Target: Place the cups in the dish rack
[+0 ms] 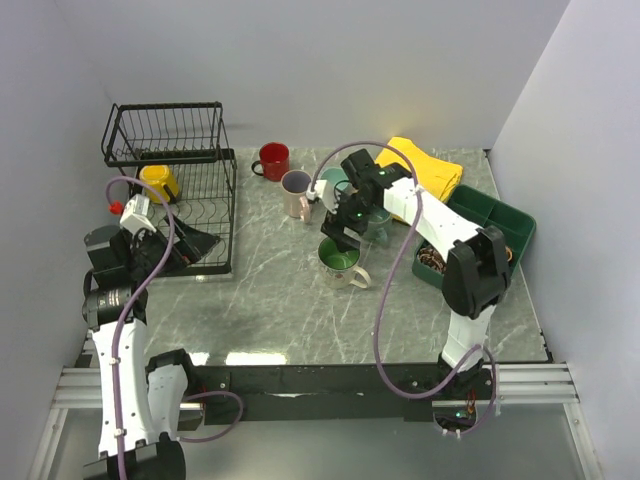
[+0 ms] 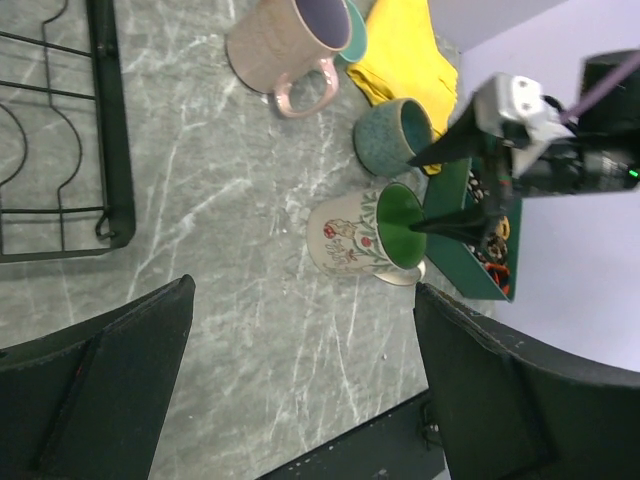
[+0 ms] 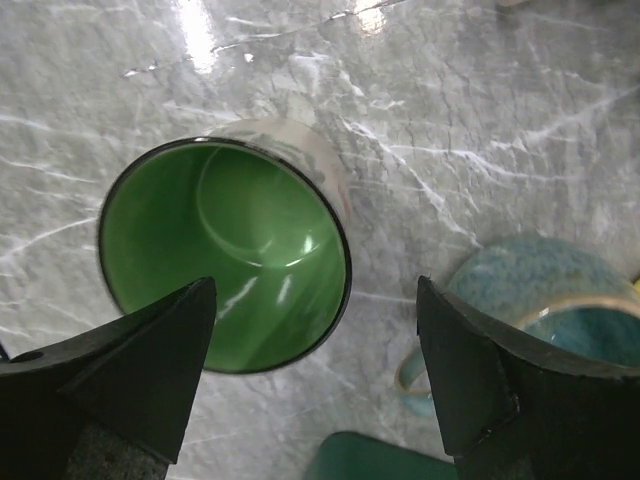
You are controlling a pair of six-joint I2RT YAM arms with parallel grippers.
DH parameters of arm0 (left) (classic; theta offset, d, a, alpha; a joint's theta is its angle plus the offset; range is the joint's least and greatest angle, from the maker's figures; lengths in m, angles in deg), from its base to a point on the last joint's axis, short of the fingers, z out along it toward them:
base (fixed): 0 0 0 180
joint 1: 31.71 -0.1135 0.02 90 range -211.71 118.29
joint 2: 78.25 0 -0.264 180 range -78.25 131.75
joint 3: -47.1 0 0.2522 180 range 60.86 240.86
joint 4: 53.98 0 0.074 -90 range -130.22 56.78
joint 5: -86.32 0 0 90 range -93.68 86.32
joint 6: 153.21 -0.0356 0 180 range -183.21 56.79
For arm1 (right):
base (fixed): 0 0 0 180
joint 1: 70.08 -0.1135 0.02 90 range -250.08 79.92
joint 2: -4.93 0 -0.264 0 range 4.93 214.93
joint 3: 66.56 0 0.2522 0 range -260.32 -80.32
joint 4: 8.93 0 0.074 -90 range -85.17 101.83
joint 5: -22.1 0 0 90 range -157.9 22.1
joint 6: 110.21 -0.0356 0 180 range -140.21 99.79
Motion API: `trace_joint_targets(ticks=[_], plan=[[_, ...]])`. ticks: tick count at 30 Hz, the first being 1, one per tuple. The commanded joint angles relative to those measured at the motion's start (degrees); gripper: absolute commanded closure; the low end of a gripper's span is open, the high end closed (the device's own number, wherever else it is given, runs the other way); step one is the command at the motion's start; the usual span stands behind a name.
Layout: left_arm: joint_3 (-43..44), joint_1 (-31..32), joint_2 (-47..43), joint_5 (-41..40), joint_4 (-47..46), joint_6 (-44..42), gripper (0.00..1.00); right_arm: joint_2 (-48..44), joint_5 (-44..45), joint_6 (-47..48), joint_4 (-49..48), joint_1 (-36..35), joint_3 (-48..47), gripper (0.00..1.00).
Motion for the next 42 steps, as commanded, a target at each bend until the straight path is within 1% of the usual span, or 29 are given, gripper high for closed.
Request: trace_joint_targets(ticks=[1, 3, 4, 6, 7, 11, 12, 13, 14, 15, 20, 23, 27, 32, 33, 35, 38, 39, 40, 42], plan=[[-0.4, 0.4, -1.2, 4.0, -1.4, 0.7, 0.04, 2.4, -0.6, 3.6, 1.2, -1.3, -4.1, 0.17], [-0.6, 0.5, -1.2, 4.5, -1.8, 1.1, 0.04, 4.1, -1.0, 4.5, 1.6, -1.4, -5.0, 0.18], [-0.7, 0.5, -1.3, 4.5, -2.0, 1.4, 0.04, 4.7, -1.4, 5.2, 1.9, -1.6, -5.3, 0.25], [-1.0, 0.5, -1.4, 5.0, -2.5, 1.9, 0.04, 6.4, -1.7, 7.3, 3.6, -1.9, -6.6, 0.27], [-1.0, 0.6, -1.4, 5.1, -2.6, 2.3, 0.04, 7.0, -2.0, 8.3, 4.1, -2.1, -6.9, 0.31], [-0.4, 0.8, -1.2, 5.2, -2.2, 2.0, 0.04, 9.7, 0.3, 12.3, 6.2, -3.5, -8.3, 0.31], [0.1, 1.0, -1.2, 5.0, -2.1, 1.9, 0.04, 9.9, 0.2, 15.3, 7.2, -3.7, -8.4, 0.32], [0.2, 1.0, -1.2, 4.9, -1.8, 1.7, 0.04, 10.1, -0.1, 17.4, 8.2, -4.0, -8.5, 0.38], [0.3, 1.0, -1.0, 4.9, -1.8, 1.7, 0.04, 10.5, -0.4, 19.5, 9.0, -4.1, -8.5, 0.40], [0.3, 1.1, -1.0, 5.0, -1.8, 1.8, 0.04, 10.6, -1.2, 23.9, 10.8, -4.3, -8.7, 0.45], [0.6, 1.5, -1.1, 4.8, -1.3, 1.6, 0.04, 11.2, -2.3, 27.2, 9.4, -4.3, -8.2, 0.46], [0.3, 1.5, -1.1, 5.5, -2.1, 2.5, 0.04, 11.6, -2.7, 27.1, 8.1, -4.6, -8.0, 0.50], [-2.2, 1.7, -1.1, 8.3, -5.0, 5.2, 0.04, 12.0, -2.2, 26.3, 5.4, -5.0, -7.3, 0.59], [-2.8, 1.7, -1.1, 9.0, -5.1, 6.3, 0.04, 13.6, -0.6, 25.2, 5.6, -5.9, -9.0, 0.69], [-2.8, 1.7, -1.2, 9.2, -5.2, 6.3, 0.04, 13.8, -0.5, 25.1, 5.5, -6.0, -8.9, 0.73], [-3.1, 1.7, -1.0, 9.6, -5.7, 6.9, 0.04, 13.7, -0.2, 24.9, 5.3, -6.1, -8.5, 0.77], [-3.9, 1.7, -0.9, 10.4, -7.0, 8.2, 0.04, 13.0, -1.0, 24.6, 4.9, -6.2, -7.6, 0.88], [-4.1, 1.7, -0.9, 11.0, -7.3, 8.8, 0.04, 12.7, -1.3, 24.4, 4.4, -6.1, -7.3, 0.95], [-4.2, 1.7, -0.8, 11.3, -7.9, 9.1, 0.04, 11.4, -1.7, 24.0, 4.1, -6.2, -6.8, 0.98], [-4.3, 1.8, -0.5, 12.3, -8.4, 10.2, 0.04, 9.9, -3.7, 22.0, 3.0, -6.0, -6.0, 1.00]])
